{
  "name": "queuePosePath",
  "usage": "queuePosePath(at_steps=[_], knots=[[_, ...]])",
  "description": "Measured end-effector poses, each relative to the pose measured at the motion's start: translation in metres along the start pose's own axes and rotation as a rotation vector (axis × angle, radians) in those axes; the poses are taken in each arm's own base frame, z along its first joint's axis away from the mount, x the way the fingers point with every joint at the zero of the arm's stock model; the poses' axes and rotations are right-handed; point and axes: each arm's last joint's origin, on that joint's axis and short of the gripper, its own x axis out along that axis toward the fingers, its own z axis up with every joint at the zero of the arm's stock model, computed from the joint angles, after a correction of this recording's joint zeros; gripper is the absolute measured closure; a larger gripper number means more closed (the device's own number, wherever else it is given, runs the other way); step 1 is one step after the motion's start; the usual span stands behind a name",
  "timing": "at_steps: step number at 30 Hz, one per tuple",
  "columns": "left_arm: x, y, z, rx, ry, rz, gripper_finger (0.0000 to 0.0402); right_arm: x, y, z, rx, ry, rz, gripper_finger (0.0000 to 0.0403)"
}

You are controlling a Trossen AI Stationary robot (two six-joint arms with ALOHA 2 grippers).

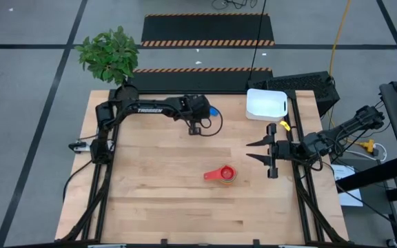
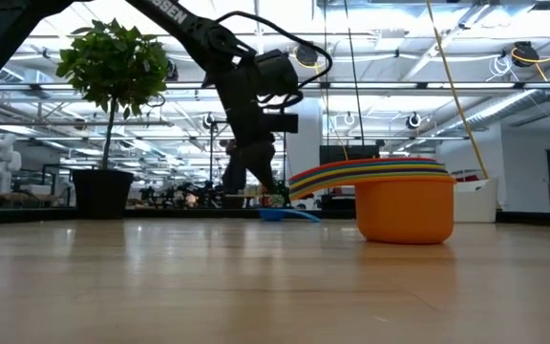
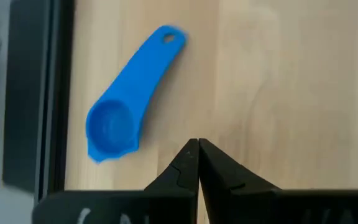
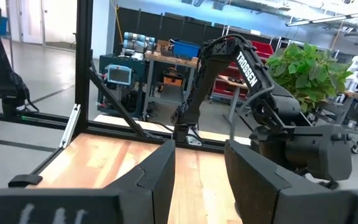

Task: Nest measuring cups in basket
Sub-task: Stack the blue measuring on top of the red measuring cup

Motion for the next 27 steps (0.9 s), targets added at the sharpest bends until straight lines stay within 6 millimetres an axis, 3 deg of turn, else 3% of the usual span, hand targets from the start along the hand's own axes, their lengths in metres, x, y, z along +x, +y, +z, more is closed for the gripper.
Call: queuePosePath(at_steps=[9, 16, 20, 23, 27], knots=[[-0.001, 0.004, 0.01, -0.249, -0.093, 0.07, 0.035, 0.0, 0.001, -0.003, 0.036, 0.032, 0.005, 0.0271], [-0.008, 0.002, 0.027, -0.275, -0.215, 0.102, 0.0278, 0.0, 0.001, -0.007, 0.049, 0.066, 0.009, 0.0271], [-0.018, 0.003, 0.041, -0.352, -0.277, 0.205, 0.0241, 0.0, 0.001, -0.008, 0.044, 0.078, 0.01, 0.0271], [-0.026, 0.007, 0.049, -0.442, -0.303, 0.301, 0.0232, 0.0, 0.001, -0.008, 0.044, 0.078, 0.01, 0.0271], [-0.026, 0.009, 0.046, -0.434, -0.265, 0.344, 0.0239, 0.0, 0.001, -0.008, 0.044, 0.078, 0.011, 0.0271]])
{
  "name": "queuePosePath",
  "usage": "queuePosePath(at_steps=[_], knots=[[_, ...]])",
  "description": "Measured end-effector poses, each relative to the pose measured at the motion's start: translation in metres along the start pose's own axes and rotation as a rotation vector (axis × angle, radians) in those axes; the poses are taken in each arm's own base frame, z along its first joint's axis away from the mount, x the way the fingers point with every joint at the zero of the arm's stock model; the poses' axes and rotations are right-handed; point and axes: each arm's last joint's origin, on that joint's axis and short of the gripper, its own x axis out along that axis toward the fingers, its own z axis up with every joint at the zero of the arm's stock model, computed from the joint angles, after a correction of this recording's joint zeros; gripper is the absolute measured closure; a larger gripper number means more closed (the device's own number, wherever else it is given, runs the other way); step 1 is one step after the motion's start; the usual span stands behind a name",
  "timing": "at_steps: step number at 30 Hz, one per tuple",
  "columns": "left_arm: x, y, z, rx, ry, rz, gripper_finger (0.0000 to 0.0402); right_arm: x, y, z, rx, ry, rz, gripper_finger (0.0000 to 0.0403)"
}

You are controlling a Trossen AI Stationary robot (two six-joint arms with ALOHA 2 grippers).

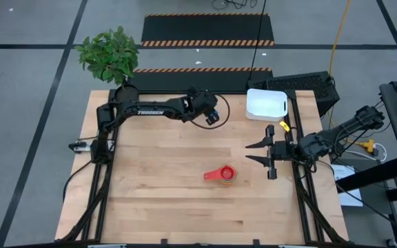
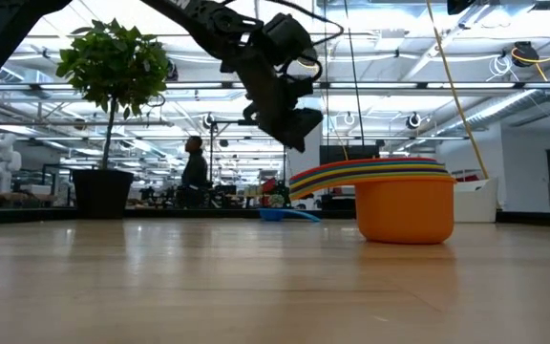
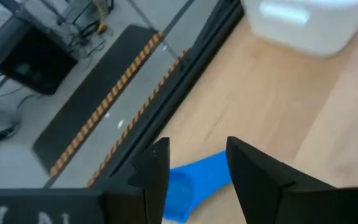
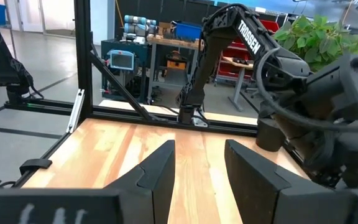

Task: Nest measuring cups in basket
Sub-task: Stack the blue measuring on top of the red measuring cup

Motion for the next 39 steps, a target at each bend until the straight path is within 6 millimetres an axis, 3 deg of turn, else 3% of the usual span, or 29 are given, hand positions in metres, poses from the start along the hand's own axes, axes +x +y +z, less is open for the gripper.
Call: queuePosePath(at_steps=[5, 11, 17, 21, 28, 31, 39], knots=[[0.006, 0.012, -0.008, 0.003, 0.075, 0.063, 0.0249, 0.0, 0.0, 0.0, -0.003, 0.003, 0.0, 0.0271], [0.014, 0.029, -0.032, 0.086, 0.288, 0.058, 0.0238, 0.0, 0.0, 0.0, 0.013, 0.003, 0.0, 0.0271], [0.026, 0.041, -0.054, 0.455, 0.371, 0.038, 0.0225, 0.0, 0.0, 0.0, 0.02, 0.004, 0.0, 0.0271], [0.044, 0.049, -0.075, 0.716, 0.329, 0.029, 0.0232, 0.0, 0.0, -0.003, 0.012, 0.027, 0.002, 0.0271], [0.066, 0.083, -0.108, 0.925, 0.315, 0.027, 0.0244, 0.0, 0.0, -0.006, -0.003, 0.056, 0.004, 0.0271], [0.068, 0.087, -0.111, 0.919, 0.29, -0.035, 0.0244, 0.0, 0.0, -0.005, 0.0, 0.051, 0.004, 0.0271], [0.074, 0.085, -0.116, 1.14, 0.156, -0.263, 0.0245, 0.0, 0.0, -0.006, 0.0, 0.051, 0.003, 0.0271]])
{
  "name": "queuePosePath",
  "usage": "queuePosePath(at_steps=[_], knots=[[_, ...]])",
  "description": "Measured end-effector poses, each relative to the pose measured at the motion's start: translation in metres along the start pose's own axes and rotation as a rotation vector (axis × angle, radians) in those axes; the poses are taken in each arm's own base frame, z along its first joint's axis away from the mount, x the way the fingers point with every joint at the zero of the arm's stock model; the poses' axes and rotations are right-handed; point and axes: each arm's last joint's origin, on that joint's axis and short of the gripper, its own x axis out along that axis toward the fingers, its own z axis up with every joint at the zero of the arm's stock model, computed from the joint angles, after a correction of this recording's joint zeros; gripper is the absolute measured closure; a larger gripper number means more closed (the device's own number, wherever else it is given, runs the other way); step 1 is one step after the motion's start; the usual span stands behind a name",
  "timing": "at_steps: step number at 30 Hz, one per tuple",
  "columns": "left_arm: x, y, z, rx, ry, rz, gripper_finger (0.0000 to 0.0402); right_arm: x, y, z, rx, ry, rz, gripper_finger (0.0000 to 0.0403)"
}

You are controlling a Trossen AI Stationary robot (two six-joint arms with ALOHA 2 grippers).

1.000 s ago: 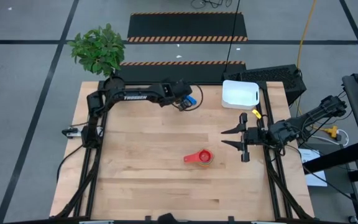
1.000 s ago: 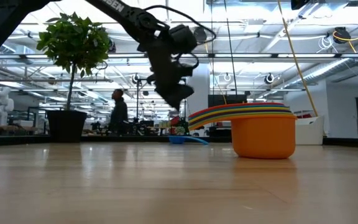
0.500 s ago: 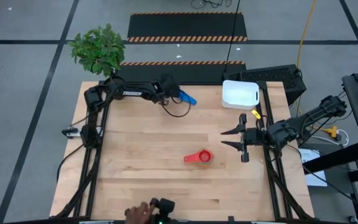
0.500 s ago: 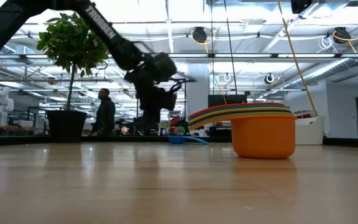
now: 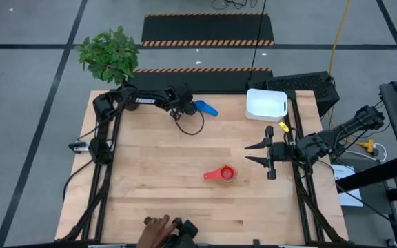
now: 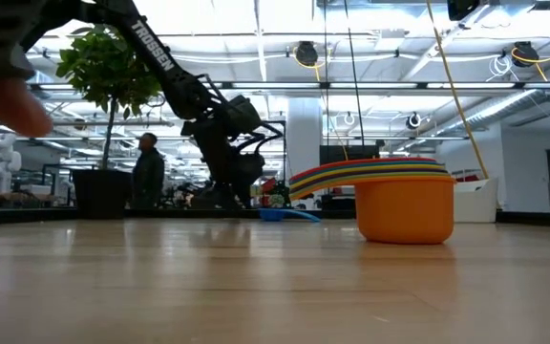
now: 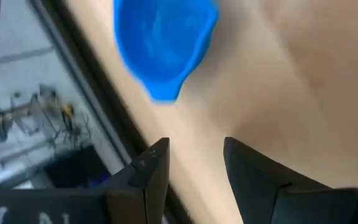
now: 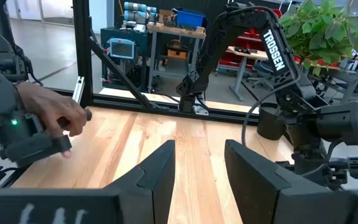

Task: Nest measuring cups in basket
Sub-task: Stack the blue measuring on top of the red measuring cup

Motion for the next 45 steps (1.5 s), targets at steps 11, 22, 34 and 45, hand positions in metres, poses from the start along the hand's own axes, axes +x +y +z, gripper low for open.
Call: queuePosePath(at_steps=[11, 22, 34, 45], knots=[[-0.002, -0.003, 0.013, 0.173, -0.052, 0.002, 0.0245, 0.0, 0.0, 0.0, 0.0, 0.0, 0.0, 0.0271], [-0.005, 0.001, 0.027, 0.186, -0.069, 0.075, 0.0244, 0.0, 0.0, 0.0, 0.0, 0.0, 0.0, 0.0271], [-0.011, 0.003, 0.046, 0.162, -0.149, 0.148, 0.0158, 0.0, 0.0, -0.002, -0.007, 0.014, 0.002, 0.0271], [-0.009, 0.002, 0.042, 0.191, -0.186, 0.123, 0.0167, 0.0, 0.0, -0.002, -0.007, 0.014, 0.002, 0.0271]])
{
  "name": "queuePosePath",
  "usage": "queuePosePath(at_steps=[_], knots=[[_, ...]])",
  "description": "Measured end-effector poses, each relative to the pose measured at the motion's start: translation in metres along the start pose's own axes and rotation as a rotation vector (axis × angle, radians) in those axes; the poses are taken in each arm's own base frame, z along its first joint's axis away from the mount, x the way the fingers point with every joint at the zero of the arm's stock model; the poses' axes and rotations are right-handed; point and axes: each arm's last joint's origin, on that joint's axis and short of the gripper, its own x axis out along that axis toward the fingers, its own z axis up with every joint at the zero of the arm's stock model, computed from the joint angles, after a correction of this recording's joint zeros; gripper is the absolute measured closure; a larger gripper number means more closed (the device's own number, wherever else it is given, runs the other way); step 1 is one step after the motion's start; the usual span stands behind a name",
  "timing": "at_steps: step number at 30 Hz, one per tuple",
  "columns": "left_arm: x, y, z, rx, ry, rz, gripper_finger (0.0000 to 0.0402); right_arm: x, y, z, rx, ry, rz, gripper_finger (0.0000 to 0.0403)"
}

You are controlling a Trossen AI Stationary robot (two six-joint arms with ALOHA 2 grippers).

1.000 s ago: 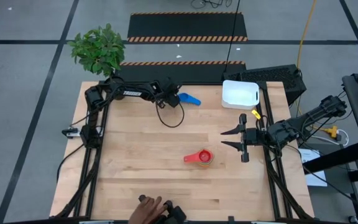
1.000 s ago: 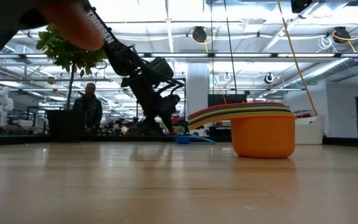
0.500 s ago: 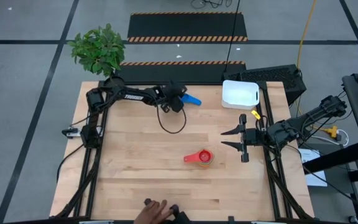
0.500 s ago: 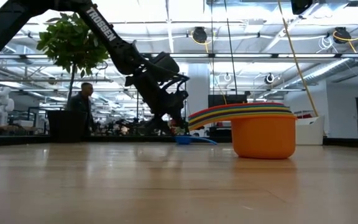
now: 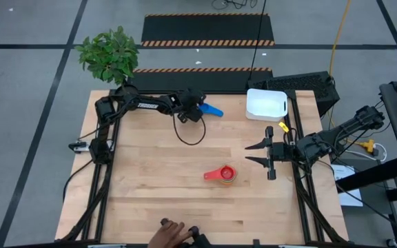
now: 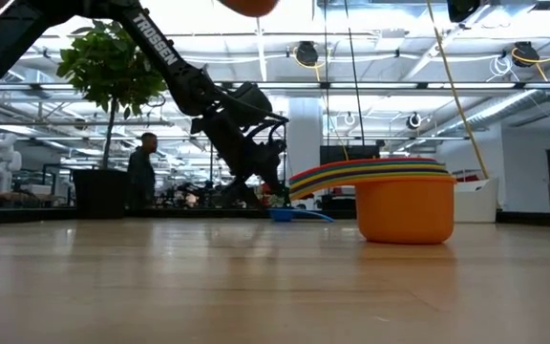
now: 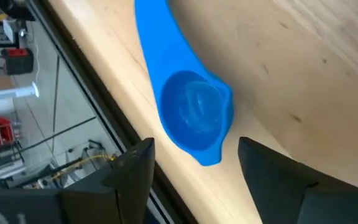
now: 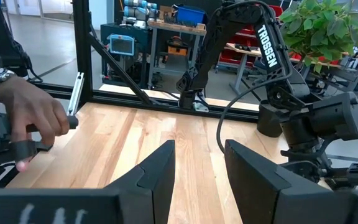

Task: Nest measuring cups in basket
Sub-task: Stack the blue measuring on top of the red measuring cup

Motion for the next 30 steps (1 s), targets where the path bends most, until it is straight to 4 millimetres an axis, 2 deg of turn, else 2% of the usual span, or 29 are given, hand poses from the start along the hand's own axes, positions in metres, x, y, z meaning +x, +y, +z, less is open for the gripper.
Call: queuePosePath(at_steps=[7, 17, 20, 24, 30], knots=[[0.0, -0.002, 0.001, 0.095, -0.013, -0.021, 0.019, 0.0, 0.0, 0.0, 0.0, 0.0, 0.0, 0.0271], [0.0, -0.005, -0.004, 0.117, -0.013, -0.053, 0.0253, 0.0, 0.0, 0.0, 0.001, 0.0, 0.0, 0.0271], [0.0, -0.006, -0.006, 0.168, 0.055, -0.072, 0.0256, 0.0, 0.0, 0.0, 0.0, 0.0, 0.0, 0.0271], [-0.001, -0.009, -0.008, 0.152, 0.075, -0.118, 0.0256, 0.0, 0.0, -0.001, -0.006, 0.013, 0.001, 0.0271], [-0.005, 0.004, 0.0, 0.106, 0.066, -0.114, 0.0256, 0.0, 0.0, -0.006, -0.002, 0.059, 0.003, 0.0271]])
